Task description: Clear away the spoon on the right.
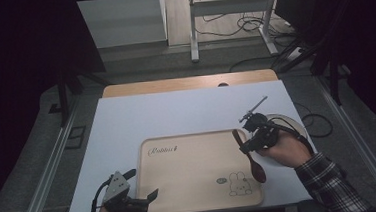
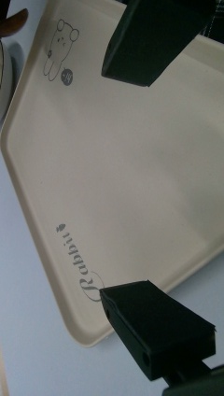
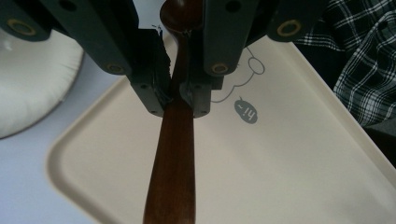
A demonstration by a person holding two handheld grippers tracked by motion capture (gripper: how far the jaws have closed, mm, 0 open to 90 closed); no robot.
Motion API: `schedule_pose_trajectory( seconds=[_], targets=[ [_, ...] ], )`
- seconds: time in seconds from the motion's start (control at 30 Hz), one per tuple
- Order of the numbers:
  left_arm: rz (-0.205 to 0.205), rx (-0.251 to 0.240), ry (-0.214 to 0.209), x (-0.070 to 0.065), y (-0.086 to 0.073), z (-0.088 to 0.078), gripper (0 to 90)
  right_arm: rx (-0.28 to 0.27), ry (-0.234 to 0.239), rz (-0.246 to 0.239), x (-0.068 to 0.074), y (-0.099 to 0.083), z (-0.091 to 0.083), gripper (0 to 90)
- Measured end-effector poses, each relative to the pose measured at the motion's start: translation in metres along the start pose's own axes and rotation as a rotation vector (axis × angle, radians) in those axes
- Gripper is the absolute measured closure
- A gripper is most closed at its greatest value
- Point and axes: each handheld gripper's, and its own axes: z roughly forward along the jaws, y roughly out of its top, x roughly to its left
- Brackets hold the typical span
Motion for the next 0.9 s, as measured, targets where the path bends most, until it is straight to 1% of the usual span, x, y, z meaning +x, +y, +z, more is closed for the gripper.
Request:
schedule_pose_trajectory(
  seconds=[0.07,0.1,0.33,0.37,0.4,0.47,0.53,0.57,0.6,0.67,0.7,0.77,0.8,0.83,0.87,0.9],
  targets=[
    [0.0,0.0,-0.001,0.0,0.0,0.0,0.0,0.011,0.004,-0.003,0.002,0.002,0.006,79.6],
    [0.0,0.0,-0.001,0.0,0.0,0.0,0.0,0.011,0.004,-0.003,0.002,0.002,0.006,79.6],
    [0.003,0.001,-0.003,0.0,0.0,0.0,0.0,0.055,0.015,-0.002,0.007,0.007,0.03,79.6],
    [0.003,0.001,-0.003,0.0,0.0,0.0,0.0,0.055,0.015,-0.002,0.007,0.007,0.03,79.6],
    [0.002,0.001,-0.003,0.0,0.0,0.0,0.0,0.061,0.014,-0.001,0.007,0.008,0.036,79.6],
    [0.001,0.0,-0.005,0.0,0.0,0.0,0.0,0.062,0.014,-0.004,0.008,0.01,0.041,79.6],
    [0.002,-0.001,-0.005,0.0,0.0,0.0,0.0,0.071,0.016,0.004,0.009,0.011,0.046,79.6],
    [0.002,-0.001,-0.005,0.0,0.0,0.0,0.0,0.071,0.016,0.004,0.009,0.011,0.046,79.6],
    [0.002,-0.001,-0.005,0.0,0.0,-0.001,0.0,0.074,0.016,-0.001,0.009,0.012,0.052,79.6],
    [0.002,-0.001,-0.007,-0.001,-0.001,-0.001,0.0,0.075,0.014,-0.004,0.01,0.013,0.057,79.6],
    [0.002,-0.001,-0.007,-0.001,-0.001,-0.001,0.0,0.077,0.019,0.005,0.01,0.013,0.06,79.5],
    [0.003,0.0,-0.008,-0.001,-0.001,-0.001,0.0,0.079,0.015,0.001,0.01,0.013,0.066,79.5],
    [0.003,0.0,-0.008,-0.001,-0.001,-0.001,0.0,0.085,0.016,0.009,0.009,0.013,0.069,79.5],
    [0.004,0.0,-0.008,-0.001,-0.001,-0.001,0.0,0.085,0.016,0.009,0.009,0.013,0.069,79.5],
    [0.004,0.0,-0.009,-0.001,-0.001,-0.001,0.0,0.089,0.021,0.014,0.008,0.013,0.075,79.4],
    [0.004,0.0,-0.009,-0.001,-0.001,-0.001,0.0,0.089,0.021,0.014,0.008,0.013,0.075,79.4]
  ],
)
